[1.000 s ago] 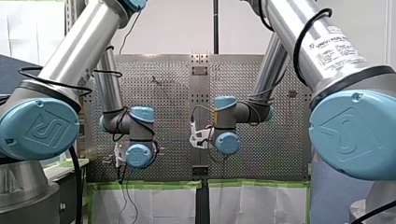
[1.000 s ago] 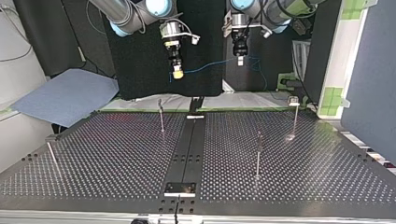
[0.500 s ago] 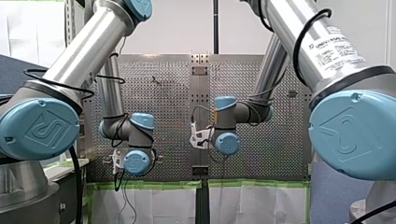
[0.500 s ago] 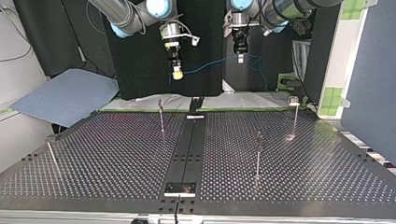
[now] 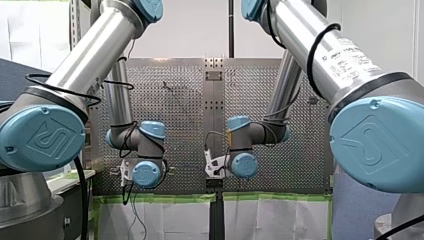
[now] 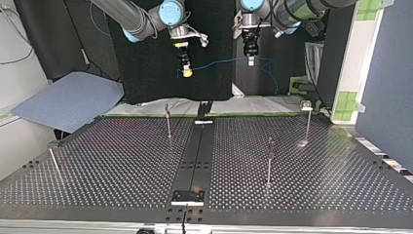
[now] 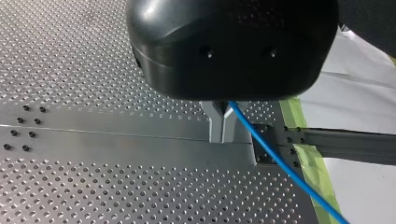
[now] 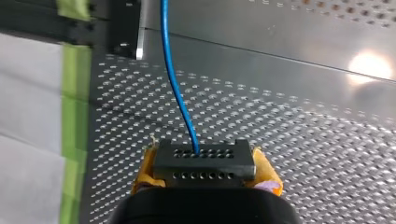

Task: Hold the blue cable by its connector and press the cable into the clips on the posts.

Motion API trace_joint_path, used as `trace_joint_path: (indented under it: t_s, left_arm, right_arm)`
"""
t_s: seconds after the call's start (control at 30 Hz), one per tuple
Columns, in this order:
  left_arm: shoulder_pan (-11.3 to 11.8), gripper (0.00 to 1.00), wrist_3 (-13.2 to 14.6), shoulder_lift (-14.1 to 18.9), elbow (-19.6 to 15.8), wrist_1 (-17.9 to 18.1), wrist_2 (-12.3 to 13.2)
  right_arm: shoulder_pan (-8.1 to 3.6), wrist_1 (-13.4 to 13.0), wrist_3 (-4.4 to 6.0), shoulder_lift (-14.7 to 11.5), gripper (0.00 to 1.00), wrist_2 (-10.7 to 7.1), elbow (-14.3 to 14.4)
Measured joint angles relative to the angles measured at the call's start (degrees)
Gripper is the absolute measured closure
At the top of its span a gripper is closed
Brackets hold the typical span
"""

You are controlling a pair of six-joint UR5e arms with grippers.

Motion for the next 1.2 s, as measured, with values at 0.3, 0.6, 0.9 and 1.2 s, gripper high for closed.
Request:
trace_joint_path:
  t_s: [0.3, 0.6, 0.9, 1.2]
  left_arm:
    - [-0.3, 1.00, 0.3, 0.3, 0.0, -0.2, -0.3]
    - [-1.6, 1.00, 4.0, 4.0, 0.2, -4.0, -3.7]
    - [-1.0, 1.00, 4.3, 8.3, 0.3, -8.3, -4.5]
    - [-0.4, 1.00, 3.4, 12.8, 0.8, -12.9, -5.0]
  right_arm:
    - [0.03, 1.7, -0.07, 0.0, 1.00, 0.10, 0.1]
    - [0.91, 4.2, 3.05, -3.9, 1.00, 1.08, 0.1]
    - [1.04, 4.6, 7.25, -8.5, 1.00, -3.08, -0.6]
    - [0.79, 6.1, 8.62, -13.1, 1.00, -5.46, -2.5]
